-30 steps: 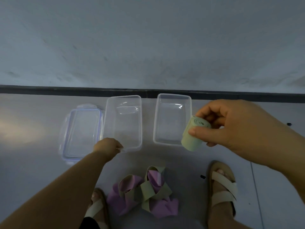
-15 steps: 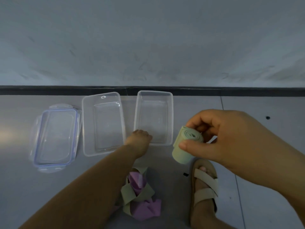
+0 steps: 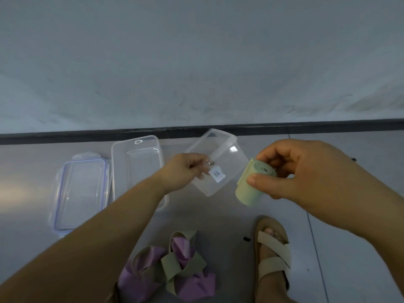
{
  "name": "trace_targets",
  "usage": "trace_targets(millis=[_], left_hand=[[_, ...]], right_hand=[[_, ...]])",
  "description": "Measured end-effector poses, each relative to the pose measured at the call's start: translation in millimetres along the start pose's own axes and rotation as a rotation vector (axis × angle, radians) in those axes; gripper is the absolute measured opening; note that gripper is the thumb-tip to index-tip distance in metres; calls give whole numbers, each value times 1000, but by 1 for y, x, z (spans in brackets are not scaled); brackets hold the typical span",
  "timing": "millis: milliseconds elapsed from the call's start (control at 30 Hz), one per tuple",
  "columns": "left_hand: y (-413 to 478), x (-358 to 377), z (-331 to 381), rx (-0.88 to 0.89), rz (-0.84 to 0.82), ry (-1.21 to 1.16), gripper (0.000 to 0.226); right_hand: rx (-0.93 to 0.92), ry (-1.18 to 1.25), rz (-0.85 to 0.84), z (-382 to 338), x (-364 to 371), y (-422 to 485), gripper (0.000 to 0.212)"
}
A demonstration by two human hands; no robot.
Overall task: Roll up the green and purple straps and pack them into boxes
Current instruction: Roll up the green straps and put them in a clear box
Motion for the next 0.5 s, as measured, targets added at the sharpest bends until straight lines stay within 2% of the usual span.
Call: trace_targets(millis=[133,333,500], left_hand=[[-6,-13,27,-19,-29,-102,19],[-14,-9,46,-32,-143,-77,20],[-14,-5,40,-70,-103,-88,21]], right_hand=[[70,51,35,12,-17,2,21],[89,93,38,20,-20,1,20],[59,123,28,16,-21,-1,18]])
Point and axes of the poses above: each hand's wrist, its own y-axis towards the middle knuckle, its own x-axis out of the palm, z = x × y, the point moved 6 cm from there along y, towards the middle knuckle, and after that the axes turned 13 degrees about x, right-handed, at the moved point
